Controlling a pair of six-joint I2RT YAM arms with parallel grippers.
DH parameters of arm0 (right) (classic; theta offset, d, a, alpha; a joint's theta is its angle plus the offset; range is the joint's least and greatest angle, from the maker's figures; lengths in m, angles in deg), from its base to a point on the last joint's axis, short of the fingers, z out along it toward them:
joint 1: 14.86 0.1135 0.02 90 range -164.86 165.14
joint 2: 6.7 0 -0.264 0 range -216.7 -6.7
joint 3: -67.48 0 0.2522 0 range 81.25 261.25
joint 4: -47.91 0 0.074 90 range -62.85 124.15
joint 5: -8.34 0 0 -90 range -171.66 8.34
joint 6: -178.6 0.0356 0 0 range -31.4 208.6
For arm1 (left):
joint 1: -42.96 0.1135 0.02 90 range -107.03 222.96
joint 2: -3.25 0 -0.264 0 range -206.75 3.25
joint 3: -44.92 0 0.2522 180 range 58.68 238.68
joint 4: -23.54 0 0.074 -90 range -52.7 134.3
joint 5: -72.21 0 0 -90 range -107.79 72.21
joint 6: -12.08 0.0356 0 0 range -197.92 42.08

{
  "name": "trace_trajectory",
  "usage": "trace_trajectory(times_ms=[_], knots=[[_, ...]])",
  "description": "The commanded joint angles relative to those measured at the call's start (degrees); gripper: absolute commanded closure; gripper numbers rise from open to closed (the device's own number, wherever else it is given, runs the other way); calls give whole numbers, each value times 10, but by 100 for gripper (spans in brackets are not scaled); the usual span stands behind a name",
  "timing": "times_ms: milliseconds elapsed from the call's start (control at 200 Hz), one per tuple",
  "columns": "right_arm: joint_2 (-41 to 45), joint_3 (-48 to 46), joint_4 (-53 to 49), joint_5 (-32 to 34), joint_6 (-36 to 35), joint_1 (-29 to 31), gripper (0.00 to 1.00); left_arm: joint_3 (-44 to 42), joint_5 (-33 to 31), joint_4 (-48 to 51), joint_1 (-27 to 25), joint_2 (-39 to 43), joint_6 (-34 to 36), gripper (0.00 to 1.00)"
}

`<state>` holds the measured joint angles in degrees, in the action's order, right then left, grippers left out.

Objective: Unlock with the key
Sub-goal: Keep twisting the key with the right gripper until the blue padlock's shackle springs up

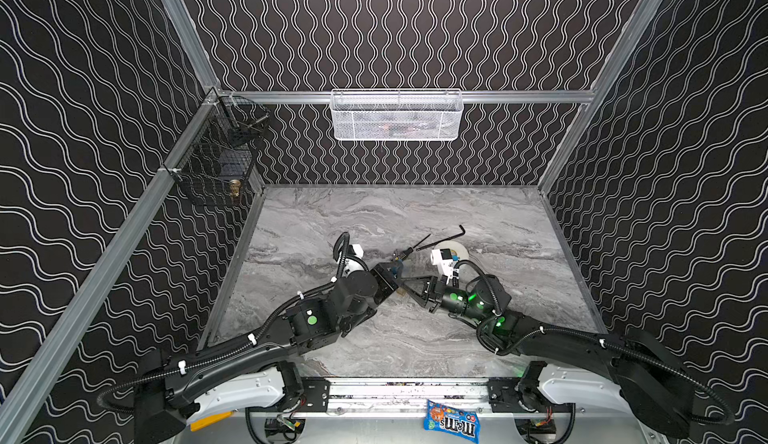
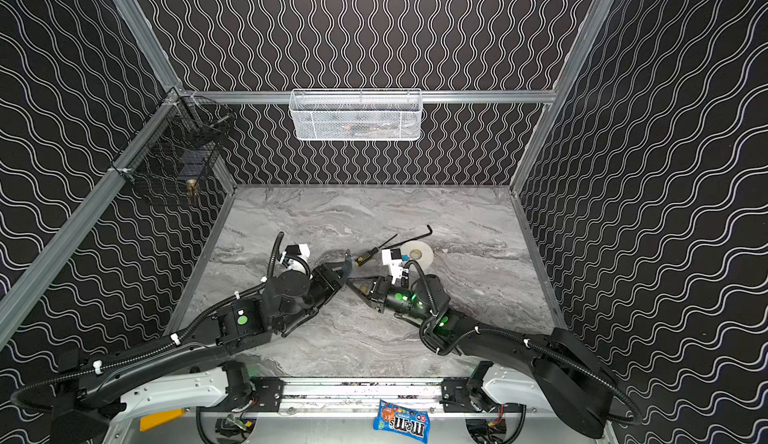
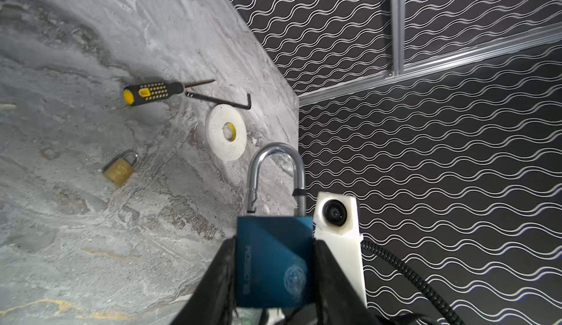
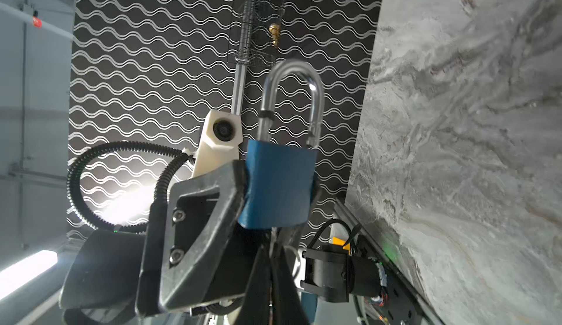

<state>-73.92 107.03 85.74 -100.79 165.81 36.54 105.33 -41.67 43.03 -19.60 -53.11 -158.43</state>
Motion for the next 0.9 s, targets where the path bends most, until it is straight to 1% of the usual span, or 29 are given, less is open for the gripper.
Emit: trace_trajectory(times_ms=[0, 70, 150, 225, 330, 390, 551, 716, 776, 851, 896], knots=[[7, 12, -71, 8, -68, 1, 100, 18, 93, -36, -9, 0, 6, 100], [14, 23, -110, 6, -101, 0, 100, 24, 85, -2, -9, 0, 13, 100], [21, 38, -153, 2, -135, 0, 100, 24, 68, 11, -9, 4, 24, 100], [35, 48, -194, 12, -169, 0, 100, 33, 56, 35, -9, 5, 40, 100], [46, 65, -236, 14, -216, 1, 100, 52, 54, 66, -9, -4, 59, 100], [52, 81, -274, 27, -247, 5, 100, 63, 55, 82, -9, -13, 64, 100], [58, 97, -308, 47, -296, 10, 100, 75, 50, 109, -9, -28, 58, 100], [55, 123, -362, 101, -345, 32, 100, 90, 36, 137, -9, -42, 52, 100], [55, 124, -364, 111, -350, 33, 100, 96, 32, 152, -9, -47, 48, 91], [56, 123, -369, 123, -354, 35, 100, 103, 27, 173, -9, -54, 39, 86], [57, 124, -372, 128, -359, 39, 100, 104, 21, 179, -9, -56, 34, 78]])
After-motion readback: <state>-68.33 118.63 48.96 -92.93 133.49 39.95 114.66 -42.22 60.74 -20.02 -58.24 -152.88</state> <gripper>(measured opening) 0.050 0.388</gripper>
